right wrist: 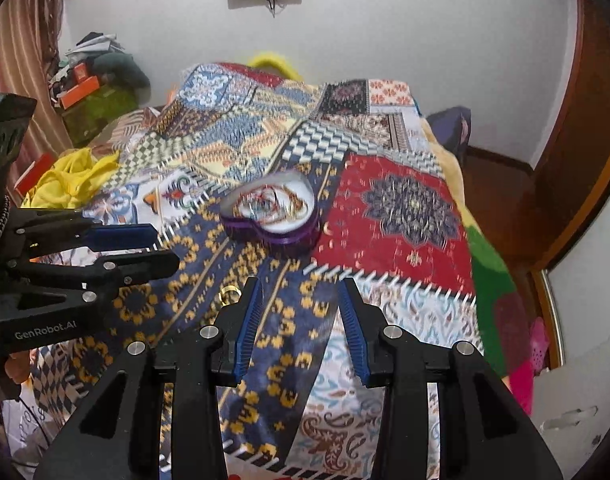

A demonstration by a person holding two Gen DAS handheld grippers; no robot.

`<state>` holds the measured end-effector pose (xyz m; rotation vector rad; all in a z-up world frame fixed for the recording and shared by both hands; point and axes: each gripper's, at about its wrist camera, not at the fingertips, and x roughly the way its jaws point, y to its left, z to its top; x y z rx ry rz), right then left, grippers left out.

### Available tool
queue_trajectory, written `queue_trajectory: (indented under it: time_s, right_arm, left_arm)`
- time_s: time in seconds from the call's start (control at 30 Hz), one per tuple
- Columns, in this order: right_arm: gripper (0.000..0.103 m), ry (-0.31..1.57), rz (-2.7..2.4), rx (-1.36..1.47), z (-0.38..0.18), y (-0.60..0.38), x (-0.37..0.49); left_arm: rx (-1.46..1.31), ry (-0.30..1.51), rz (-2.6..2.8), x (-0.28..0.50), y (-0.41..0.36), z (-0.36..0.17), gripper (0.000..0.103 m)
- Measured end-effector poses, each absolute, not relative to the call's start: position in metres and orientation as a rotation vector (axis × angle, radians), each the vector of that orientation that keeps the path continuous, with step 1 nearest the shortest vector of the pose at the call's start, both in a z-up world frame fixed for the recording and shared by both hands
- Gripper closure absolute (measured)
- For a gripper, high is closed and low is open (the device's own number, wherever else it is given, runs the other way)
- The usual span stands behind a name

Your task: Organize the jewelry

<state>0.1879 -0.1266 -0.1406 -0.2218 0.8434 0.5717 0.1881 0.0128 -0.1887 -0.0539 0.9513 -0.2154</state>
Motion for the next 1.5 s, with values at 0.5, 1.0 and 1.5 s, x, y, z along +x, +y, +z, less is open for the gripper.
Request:
queue_trajectory:
  time_s: [0.5,1.0,1.5]
  right_arm:
    - [0.067,0.921,0.578,-0.212,-0.174,-0.134,0.189]
    - [0.086,0.922,0.709,-0.277,-0.189,-0.085,0.184]
    - [0.094,0.862,0.661,-0.212,-0.158,-0.1,0.195]
  left_arm:
    - [-0.117,1.034,-0.261,0.215,-0.002,-0.231,0.092]
    - [-0.158,0.933,-0.173,0.196,0.032,-0.206,0.096]
    - [-0.161,0.865,-0.164,0.192,0.041,-0.177,0.096]
